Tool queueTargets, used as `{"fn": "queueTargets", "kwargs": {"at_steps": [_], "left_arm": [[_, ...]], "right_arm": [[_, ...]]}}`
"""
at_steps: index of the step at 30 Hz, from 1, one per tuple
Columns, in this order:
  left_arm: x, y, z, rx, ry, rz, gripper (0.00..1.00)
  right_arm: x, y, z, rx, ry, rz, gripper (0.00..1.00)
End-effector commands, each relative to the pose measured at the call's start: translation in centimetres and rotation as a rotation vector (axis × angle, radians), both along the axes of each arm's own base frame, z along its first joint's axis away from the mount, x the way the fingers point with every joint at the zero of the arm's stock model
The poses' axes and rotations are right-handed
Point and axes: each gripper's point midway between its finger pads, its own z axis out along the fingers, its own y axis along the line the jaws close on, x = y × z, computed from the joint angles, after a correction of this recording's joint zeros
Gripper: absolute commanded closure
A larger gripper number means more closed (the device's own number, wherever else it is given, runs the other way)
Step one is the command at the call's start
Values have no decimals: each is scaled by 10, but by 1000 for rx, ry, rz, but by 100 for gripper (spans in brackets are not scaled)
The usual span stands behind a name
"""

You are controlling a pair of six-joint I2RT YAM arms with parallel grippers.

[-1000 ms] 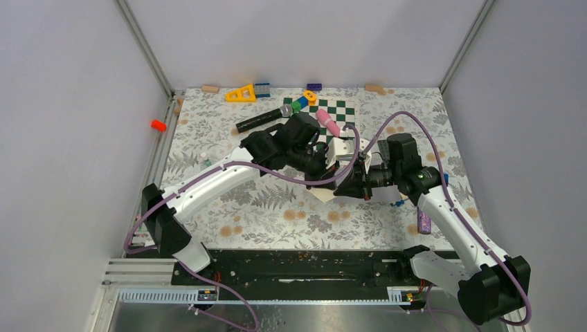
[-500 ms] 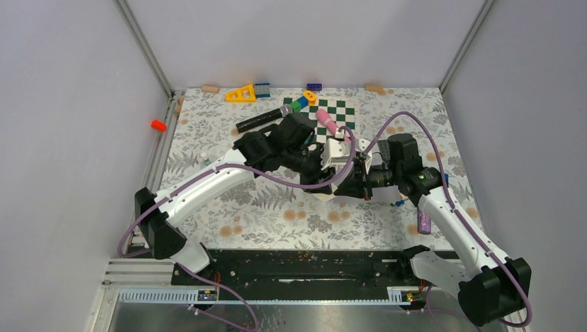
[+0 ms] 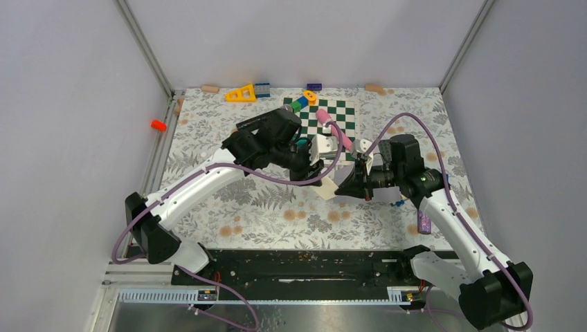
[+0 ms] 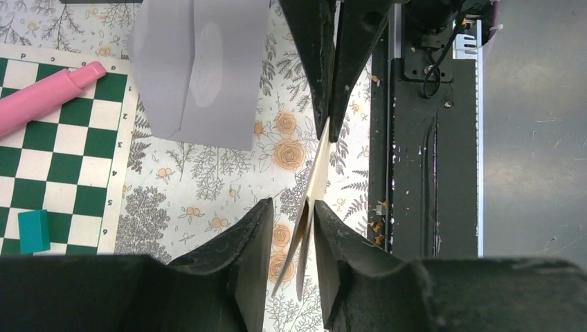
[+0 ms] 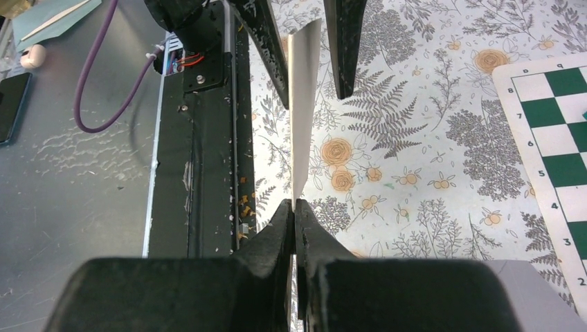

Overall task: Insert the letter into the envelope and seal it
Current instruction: Fold the letter.

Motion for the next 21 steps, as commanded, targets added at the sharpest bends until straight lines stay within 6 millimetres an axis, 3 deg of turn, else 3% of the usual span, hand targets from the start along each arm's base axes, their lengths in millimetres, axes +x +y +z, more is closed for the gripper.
{"fn": "queueTargets", "kwargs": {"at_steps": [1,5,8,9,11,13,14,17,21], "left_arm": [[5,6,17,-50,-56,2,71],[4,8,16,-51,-44,-7,78],[1,7,15,-54,-34,-20,93],[1,7,15,-54,-31,-23,100],[0,7,15,-58,-27,-29,100],[-2,6,14,-59,-20,-37,100],[-3,6,13,-59,-15,-41,100],[-6,5,11,-61,4,-53,100],[-10,3,6,-60,28,-73,100]], "right_arm": [[6,-3,7,6,-66,-17,100],[12,-4,7,2,-74,-46,100],[14,-4,6,5,-85,-56,100],[15,-4,5,3,-85,-59,96],[16,-4,6,4,-87,-64,85],[16,-3,8,11,-81,-65,67],[17,-2,11,19,-83,-67,53],[20,0,18,46,-79,-83,34],[22,2,22,71,-69,-101,33]]}}
